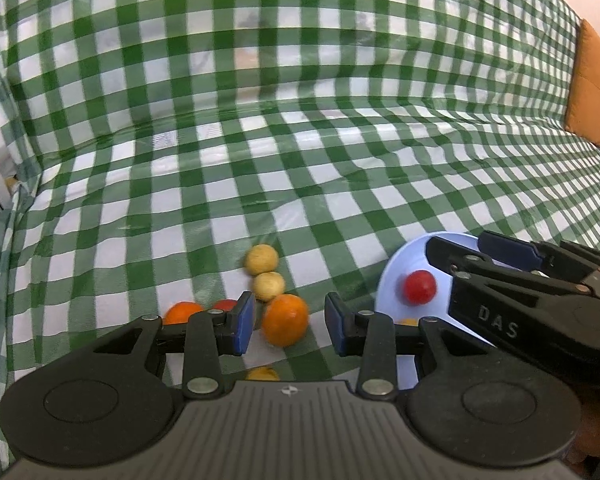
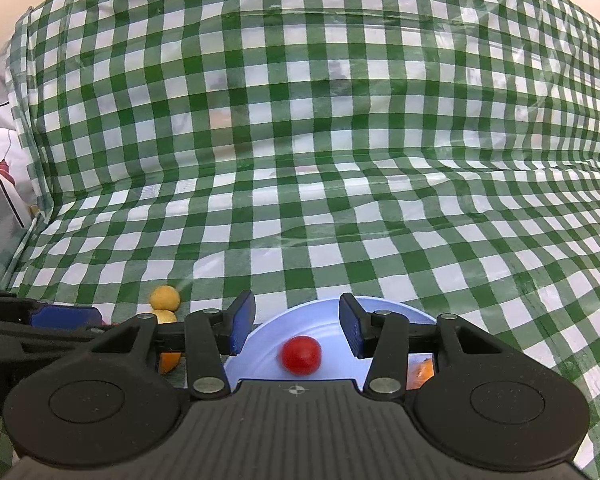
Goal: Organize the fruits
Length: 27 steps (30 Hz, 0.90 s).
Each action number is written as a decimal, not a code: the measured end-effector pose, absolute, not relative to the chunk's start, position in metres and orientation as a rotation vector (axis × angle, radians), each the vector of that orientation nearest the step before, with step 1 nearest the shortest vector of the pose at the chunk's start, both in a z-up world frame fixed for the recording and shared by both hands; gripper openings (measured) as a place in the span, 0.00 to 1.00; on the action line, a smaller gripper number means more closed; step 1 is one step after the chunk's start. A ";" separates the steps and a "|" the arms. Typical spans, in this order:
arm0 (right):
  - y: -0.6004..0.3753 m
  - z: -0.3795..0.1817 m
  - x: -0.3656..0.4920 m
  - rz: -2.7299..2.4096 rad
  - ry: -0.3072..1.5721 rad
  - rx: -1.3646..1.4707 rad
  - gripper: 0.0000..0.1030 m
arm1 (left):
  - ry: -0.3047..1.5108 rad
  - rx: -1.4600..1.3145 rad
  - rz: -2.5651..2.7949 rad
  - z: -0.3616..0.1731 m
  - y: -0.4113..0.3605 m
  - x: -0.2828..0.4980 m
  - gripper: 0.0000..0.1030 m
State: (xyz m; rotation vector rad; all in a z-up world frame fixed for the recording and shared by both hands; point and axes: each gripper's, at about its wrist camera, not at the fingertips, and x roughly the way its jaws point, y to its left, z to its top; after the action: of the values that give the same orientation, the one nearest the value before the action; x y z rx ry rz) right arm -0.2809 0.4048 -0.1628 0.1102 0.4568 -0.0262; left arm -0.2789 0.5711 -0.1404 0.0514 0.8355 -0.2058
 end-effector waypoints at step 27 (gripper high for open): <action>0.444 -0.177 -0.274 0.063 0.466 0.105 0.47 | 0.873 -0.123 -0.012 -0.149 0.658 -0.251 0.40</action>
State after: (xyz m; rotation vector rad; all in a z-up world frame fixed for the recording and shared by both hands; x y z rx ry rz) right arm -0.2739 0.4444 -0.1771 0.1047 0.4663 0.0633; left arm -0.2509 0.6584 -0.1486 -0.1230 0.8732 -0.0125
